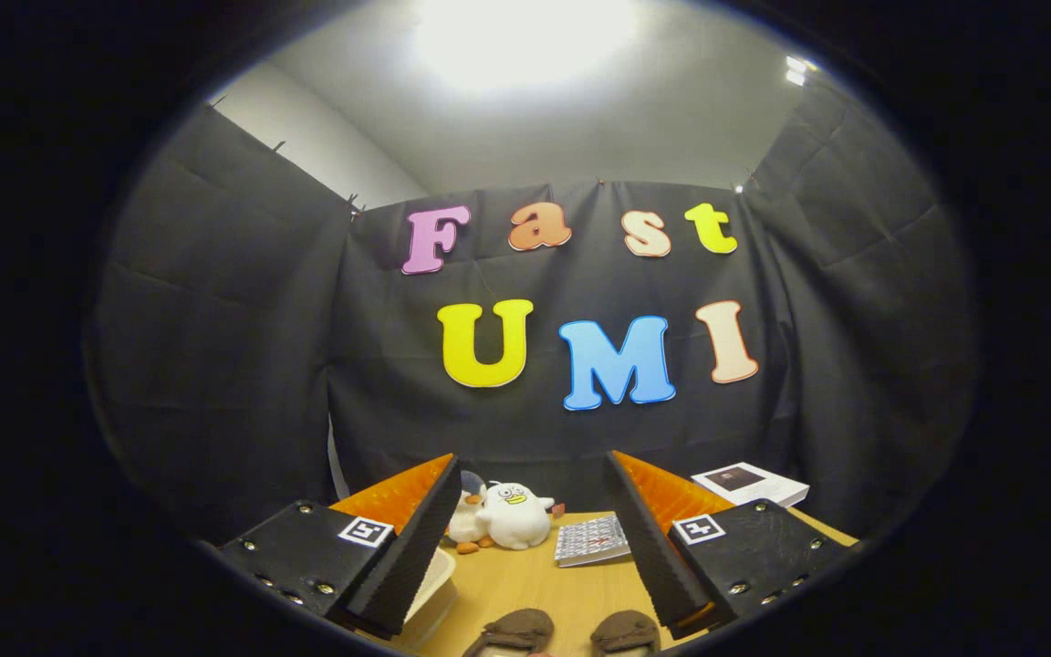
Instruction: Open the storage box then place both shoes into the box .Put the left shoe in first, then the right shoe, with the right side of both shoes facing outward in a uniform manner.
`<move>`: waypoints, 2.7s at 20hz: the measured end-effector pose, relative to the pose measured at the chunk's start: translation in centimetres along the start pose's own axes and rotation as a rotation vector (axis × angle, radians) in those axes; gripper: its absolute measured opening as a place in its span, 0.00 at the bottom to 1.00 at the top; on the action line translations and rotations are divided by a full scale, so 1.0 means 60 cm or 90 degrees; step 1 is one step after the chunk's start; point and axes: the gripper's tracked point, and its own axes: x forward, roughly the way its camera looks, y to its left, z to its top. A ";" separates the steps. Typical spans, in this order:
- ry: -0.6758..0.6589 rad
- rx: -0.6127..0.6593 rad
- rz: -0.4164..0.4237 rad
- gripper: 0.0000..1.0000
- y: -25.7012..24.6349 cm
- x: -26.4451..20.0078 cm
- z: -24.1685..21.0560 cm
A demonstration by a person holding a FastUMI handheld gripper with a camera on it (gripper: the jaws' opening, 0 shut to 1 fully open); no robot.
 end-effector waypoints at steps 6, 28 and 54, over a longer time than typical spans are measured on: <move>0.073 0.070 0.057 0.96 0.049 0.000 -0.061; 0.392 0.545 0.069 0.97 0.174 -0.007 -0.363; 0.471 0.677 0.168 0.00 0.291 0.026 -0.272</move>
